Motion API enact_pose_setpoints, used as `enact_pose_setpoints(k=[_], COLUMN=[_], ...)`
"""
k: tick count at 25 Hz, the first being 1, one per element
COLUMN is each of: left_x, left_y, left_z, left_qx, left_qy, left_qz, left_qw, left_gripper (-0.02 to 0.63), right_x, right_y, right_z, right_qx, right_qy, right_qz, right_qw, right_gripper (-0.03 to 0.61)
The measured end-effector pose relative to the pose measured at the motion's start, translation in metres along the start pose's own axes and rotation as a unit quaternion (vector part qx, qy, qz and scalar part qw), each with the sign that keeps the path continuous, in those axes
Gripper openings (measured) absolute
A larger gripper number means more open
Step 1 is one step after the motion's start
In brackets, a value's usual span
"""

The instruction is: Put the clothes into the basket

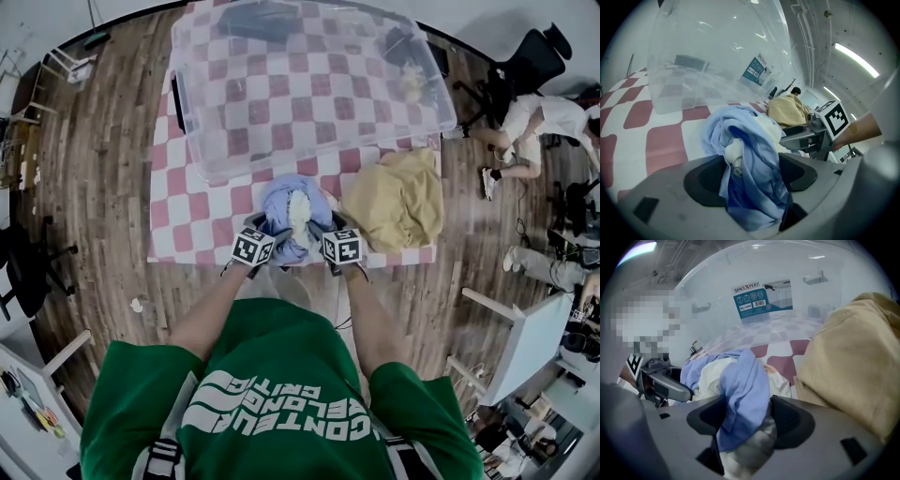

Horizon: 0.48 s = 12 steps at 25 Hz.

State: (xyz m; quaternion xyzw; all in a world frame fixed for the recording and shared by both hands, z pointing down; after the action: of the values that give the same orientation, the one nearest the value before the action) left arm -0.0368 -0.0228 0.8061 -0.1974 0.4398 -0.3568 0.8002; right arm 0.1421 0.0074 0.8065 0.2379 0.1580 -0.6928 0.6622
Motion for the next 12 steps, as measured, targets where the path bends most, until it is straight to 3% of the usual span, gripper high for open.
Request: enact_pose_setpoints(k=[6, 12], left_x=[-0.002, 0.0], left_y=[0.007, 0.013], left_z=[0.009, 0.011], left_qx=[-0.015, -0.015], left_qy=[-0.002, -0.001], left_qz=[-0.007, 0.016], left_qw=[0.9999, 0.9998], left_gripper=[0.248, 0.192], right_x=[-0.004, -0.006], right_y=[-0.007, -0.01], right_z=[-0.001, -0.006], right_qx=[0.016, 0.028], right_qy=[-0.013, -0.013], right_qz=[0.033, 0.053], right_qw=[0.999, 0.998], right_gripper=[0.226, 0.17])
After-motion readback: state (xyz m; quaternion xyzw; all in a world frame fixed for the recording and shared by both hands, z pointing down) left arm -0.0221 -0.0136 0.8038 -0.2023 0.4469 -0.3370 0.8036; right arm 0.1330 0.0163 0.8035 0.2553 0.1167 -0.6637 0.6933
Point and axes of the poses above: the fingertips, and each gripper's own axes: z forward along the fingers, y to its right, x out of its top, the point moved 6 cm from there along -z, backward along the fingers, and after that the axes turned 11 degrees about -x, right-handed, at the moved point
